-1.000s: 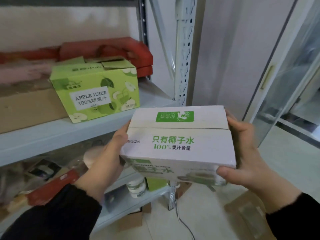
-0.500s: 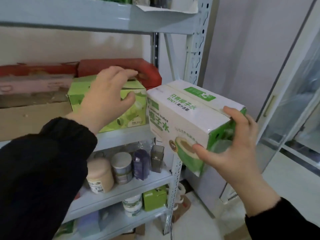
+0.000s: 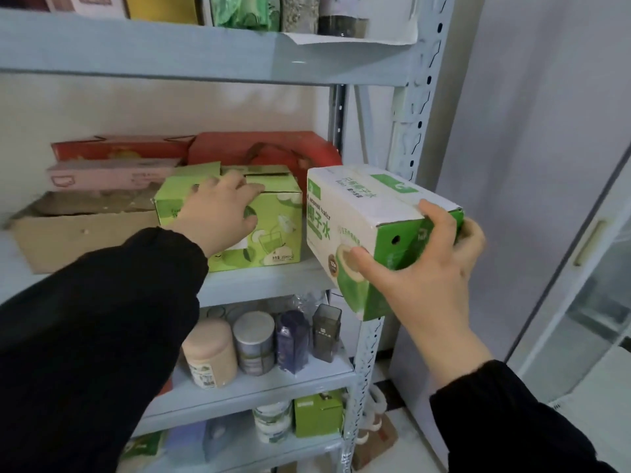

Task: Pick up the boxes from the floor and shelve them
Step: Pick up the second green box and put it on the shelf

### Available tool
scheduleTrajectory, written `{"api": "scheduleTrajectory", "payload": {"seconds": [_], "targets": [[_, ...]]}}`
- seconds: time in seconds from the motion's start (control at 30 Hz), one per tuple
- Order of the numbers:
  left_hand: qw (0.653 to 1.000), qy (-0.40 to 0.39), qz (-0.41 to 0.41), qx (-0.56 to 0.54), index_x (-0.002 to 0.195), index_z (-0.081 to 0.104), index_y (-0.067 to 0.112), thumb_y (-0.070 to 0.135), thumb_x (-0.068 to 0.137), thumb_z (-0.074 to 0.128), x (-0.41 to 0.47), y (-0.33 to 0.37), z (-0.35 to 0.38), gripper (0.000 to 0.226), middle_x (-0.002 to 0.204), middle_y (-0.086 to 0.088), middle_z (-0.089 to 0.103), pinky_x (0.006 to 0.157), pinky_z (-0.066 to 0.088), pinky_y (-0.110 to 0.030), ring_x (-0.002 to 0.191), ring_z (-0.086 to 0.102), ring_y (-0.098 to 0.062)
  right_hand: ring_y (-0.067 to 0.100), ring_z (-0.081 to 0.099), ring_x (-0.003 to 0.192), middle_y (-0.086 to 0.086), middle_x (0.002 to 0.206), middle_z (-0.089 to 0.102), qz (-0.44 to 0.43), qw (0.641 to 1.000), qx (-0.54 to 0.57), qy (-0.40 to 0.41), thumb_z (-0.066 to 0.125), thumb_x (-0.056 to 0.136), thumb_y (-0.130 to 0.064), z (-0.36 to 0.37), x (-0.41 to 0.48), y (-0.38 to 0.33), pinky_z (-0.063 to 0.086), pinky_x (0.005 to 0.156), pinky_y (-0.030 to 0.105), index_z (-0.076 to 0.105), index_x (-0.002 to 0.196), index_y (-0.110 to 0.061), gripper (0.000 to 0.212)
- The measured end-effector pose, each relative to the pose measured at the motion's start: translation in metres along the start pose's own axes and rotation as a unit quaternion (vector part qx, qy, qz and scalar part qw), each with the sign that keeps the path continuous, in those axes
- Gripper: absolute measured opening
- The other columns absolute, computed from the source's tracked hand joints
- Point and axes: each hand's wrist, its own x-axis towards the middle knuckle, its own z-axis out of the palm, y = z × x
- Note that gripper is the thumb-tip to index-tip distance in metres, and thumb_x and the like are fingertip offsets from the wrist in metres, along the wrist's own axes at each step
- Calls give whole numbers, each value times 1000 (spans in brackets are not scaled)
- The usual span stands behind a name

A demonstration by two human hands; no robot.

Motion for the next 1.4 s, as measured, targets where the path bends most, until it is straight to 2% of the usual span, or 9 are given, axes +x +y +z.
{"api": "scheduleTrajectory", "payload": {"seconds": [0.13, 0.2, 0.3, 0.4, 0.5, 0.73, 1.2, 1.33, 1.4], "targets": [[999, 21, -28, -3, 139, 48, 31, 40, 94, 58, 0, -2, 7, 48, 149, -4, 39, 108, 32, -64, 127, 46, -40, 31, 10, 150, 6, 159, 3, -4, 997, -50, -62, 74, 63, -80, 23, -10, 3, 36, 114, 49, 23, 145, -39, 104], [1000, 15, -25, -4, 137, 45, 32, 40, 94, 58, 0, -2, 9, 46, 153, -1, 40, 110, 28, -68, 133, 45, -35, 31, 2, 152, 10, 163, 1, -45, 991, -81, -99, 67, 72, -79, 37, -9, 8, 28, 119, 57, 24, 149, -33, 99], [999, 28, -25, -2, 136, 43, 32, 40, 95, 57, 0, 2, 13, 44, 152, 1, 45, 112, 25, -68, 137, 44, -31, 40, 4, 154, 24, 163, 16, -139, 977, -114, -114, 65, 86, -63, 52, -1, 16, 21, 122, 58, 31, 154, -15, 89], [999, 32, -34, 8, 139, 42, 31, 42, 95, 57, -1, 4, 15, 48, 153, 1, 44, 114, 22, -67, 139, 41, -31, 41, 6, 155, 22, 162, 26, -196, 958, -163, -127, 62, 87, -57, 62, 20, 12, 16, 124, 56, 33, 152, -4, 89], [999, 37, -36, 6, 140, 42, 30, 43, 94, 57, -1, 5, 17, 50, 153, 0, 44, 114, 21, -67, 140, 41, -32, 32, 2, 157, 15, 165, 24, -206, 945, -188, -171, 64, 84, -61, 70, 46, 7, 5, 126, 50, 30, 154, -5, 95], [998, 57, -25, -1, 137, 45, 28, 40, 92, 59, -1, 3, 20, 49, 149, 0, 47, 113, 21, -68, 137, 43, -32, 31, 1, 157, 14, 168, 15, -223, 923, -228, -214, 75, 82, -55, 93, 78, 16, 3, 124, 45, 21, 157, -9, 103], [997, 78, -11, 25, 137, 46, 25, 39, 88, 63, -4, 3, 28, 53, 147, -1, 49, 113, 21, -70, 136, 45, -31, 29, 0, 157, 13, 169, 13, -222, 919, -233, -229, 82, 79, -45, 110, 88, 26, 12, 126, 50, 20, 158, -7, 108], [998, 44, -22, 29, 147, 37, 23, 45, 86, 64, -6, 7, 25, 70, 153, -4, 39, 114, 17, -70, 143, 35, -34, 31, -8, 157, 14, 170, -6, -224, 912, -257, -228, 73, 82, -60, 109, 84, 31, 5, 126, 51, -1, 162, -10, 120], [996, 81, -26, 12, 147, 40, 20, 45, 82, 64, -11, 12, 24, 73, 147, -10, 41, 113, 22, -70, 138, 36, -39, 33, -11, 156, 14, 169, -14, -227, 914, -254, -219, 64, 83, -69, 103, 79, 36, 3, 126, 51, -9, 161, -15, 120]]}}
